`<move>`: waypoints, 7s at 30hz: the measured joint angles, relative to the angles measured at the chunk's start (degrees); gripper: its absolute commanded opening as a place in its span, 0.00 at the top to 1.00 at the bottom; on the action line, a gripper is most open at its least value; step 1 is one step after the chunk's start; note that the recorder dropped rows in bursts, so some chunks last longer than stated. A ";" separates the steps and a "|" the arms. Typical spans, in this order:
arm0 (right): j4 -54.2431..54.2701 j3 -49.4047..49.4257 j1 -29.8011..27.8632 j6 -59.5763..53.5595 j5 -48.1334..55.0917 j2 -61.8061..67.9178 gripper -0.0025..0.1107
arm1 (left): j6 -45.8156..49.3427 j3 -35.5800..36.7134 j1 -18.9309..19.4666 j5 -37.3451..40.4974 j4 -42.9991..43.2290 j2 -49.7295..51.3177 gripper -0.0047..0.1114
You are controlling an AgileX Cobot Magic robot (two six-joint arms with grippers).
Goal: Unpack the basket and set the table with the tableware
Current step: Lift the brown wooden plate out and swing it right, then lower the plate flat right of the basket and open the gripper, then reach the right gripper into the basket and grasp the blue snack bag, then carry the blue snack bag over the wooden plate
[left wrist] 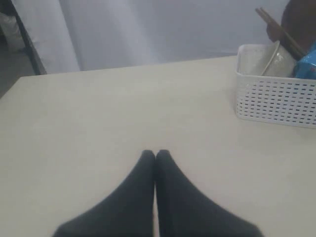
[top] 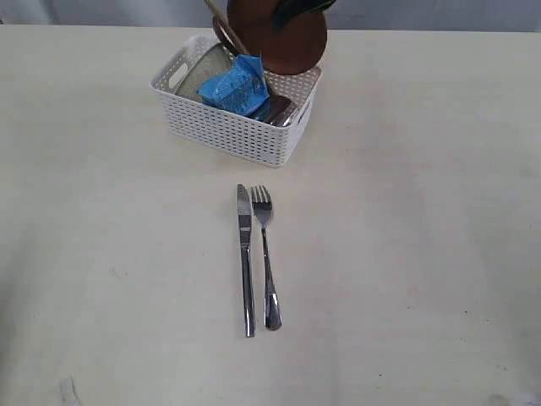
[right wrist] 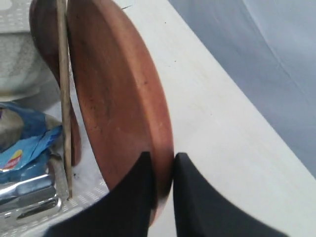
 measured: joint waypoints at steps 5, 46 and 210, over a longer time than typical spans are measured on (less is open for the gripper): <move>-5.30 0.00 -0.22 4.67 3.31 -2.54 0.98 | 0.00 0.00 0.00 0.00 0.00 0.00 0.96; 41.14 27.61 -28.85 0.77 8.44 -8.26 0.98 | 0.00 0.00 0.00 0.00 0.00 0.00 0.96; 32.12 19.45 -18.75 0.35 15.45 -9.50 0.98 | 0.00 0.00 0.00 0.00 0.00 0.00 0.96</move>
